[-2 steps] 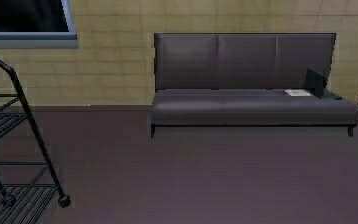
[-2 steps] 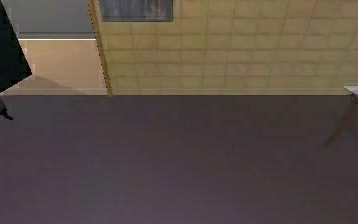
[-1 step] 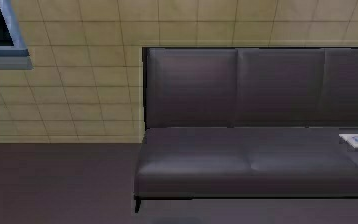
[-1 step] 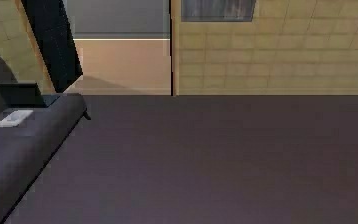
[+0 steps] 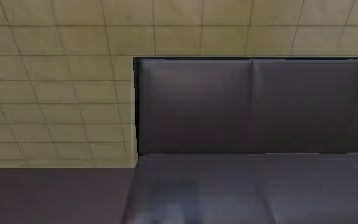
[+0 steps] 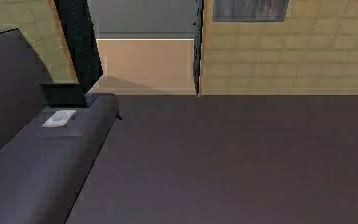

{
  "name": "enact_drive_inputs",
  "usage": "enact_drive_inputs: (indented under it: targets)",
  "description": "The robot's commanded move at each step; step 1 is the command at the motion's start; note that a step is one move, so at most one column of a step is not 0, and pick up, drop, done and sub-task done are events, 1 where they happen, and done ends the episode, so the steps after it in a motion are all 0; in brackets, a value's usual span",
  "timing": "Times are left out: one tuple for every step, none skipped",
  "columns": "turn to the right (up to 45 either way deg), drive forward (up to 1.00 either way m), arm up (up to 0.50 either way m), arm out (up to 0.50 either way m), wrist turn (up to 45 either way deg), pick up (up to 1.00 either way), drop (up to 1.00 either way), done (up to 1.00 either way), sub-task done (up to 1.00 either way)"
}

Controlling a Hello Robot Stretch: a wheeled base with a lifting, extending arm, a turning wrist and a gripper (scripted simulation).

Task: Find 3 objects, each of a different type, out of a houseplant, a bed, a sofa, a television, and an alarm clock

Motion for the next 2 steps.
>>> enact_drive_inputs:
  targets:
    - [39.0,0.0,0.0,0.0,0.0,0.0,0.0,0.0,0.0]
    - [0.0,0.0,0.0,0.0,0.0,0.0,0.0,0.0,1.0]
